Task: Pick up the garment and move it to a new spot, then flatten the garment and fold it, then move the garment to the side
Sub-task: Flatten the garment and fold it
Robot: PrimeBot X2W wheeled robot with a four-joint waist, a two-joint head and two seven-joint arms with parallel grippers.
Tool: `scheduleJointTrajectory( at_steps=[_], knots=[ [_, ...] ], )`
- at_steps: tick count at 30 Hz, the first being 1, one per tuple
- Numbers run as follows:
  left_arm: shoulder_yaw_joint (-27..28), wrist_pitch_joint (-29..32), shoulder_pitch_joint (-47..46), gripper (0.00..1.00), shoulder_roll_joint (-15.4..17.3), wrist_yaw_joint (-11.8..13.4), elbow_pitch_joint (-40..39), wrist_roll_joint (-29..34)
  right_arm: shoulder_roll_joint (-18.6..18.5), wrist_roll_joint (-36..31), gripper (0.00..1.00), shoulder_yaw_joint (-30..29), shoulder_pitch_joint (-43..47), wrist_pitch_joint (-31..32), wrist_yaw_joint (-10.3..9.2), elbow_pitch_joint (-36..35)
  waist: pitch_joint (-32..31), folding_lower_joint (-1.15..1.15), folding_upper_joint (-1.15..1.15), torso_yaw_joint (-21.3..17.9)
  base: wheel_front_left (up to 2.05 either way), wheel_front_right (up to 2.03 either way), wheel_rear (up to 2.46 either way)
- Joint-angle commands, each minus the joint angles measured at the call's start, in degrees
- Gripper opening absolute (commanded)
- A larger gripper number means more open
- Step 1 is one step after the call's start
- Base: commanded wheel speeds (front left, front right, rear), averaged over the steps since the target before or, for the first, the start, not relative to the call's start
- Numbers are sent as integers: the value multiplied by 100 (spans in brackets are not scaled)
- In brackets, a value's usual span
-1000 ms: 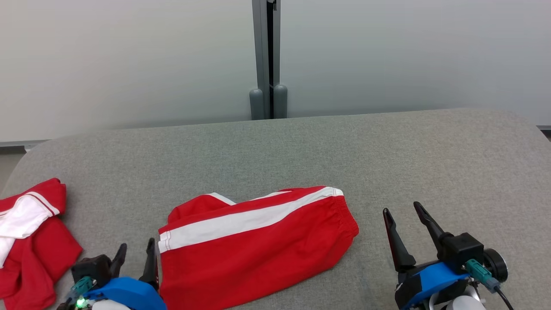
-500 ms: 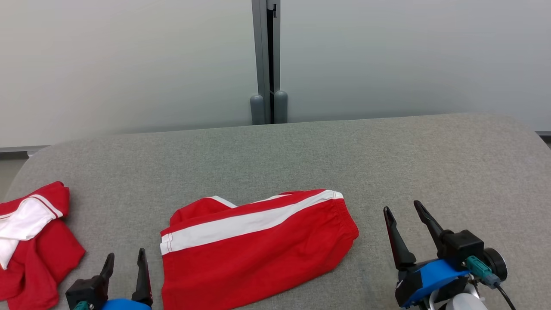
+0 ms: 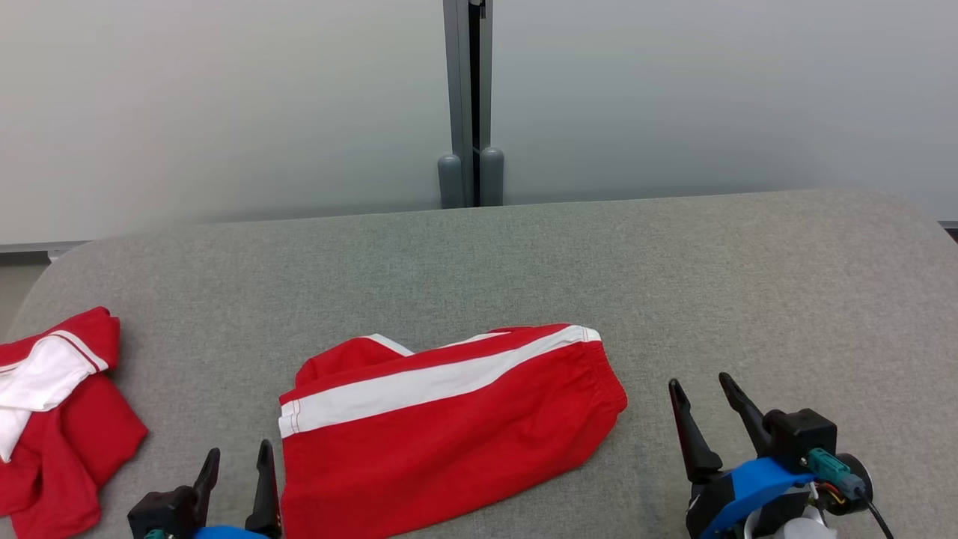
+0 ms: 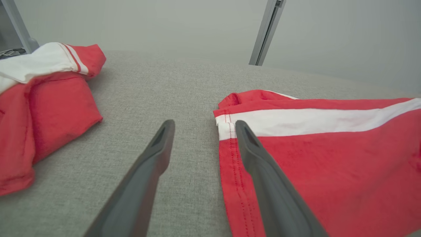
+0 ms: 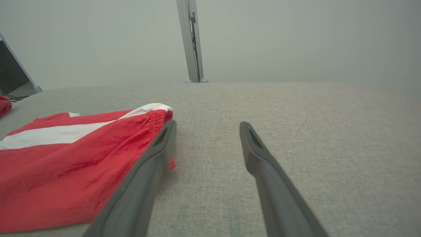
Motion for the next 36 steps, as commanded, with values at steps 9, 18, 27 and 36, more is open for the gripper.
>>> scheduleJointTrajectory(
  at_steps=[9, 18, 27, 36],
  knots=[
    [-787, -14, -374, 100, 107, -78, 151, -1377, -16, 47, 100, 162, -76, -3, 0, -34, 151, 0, 0, -32, 0, 0, 0],
    [-1537, -14, -795, 100, 700, -80, 348, -2777, -16, 9, 100, 250, -165, -3, 0, -246, 529, 0, 0, -146, 0, 0, 0],
    [-2370, -14, -1046, 100, 1216, -81, 225, -3961, -16, -46, 100, 294, -163, -3, 0, -428, 835, 0, 0, -218, 0, 0, 0],
    [-2756, -14, -1172, 100, 1511, -81, 150, -4703, -16, -32, 100, 337, -186, -4, 0, -538, 984, 0, 0, -269, 0, 0, 0]
  ],
)
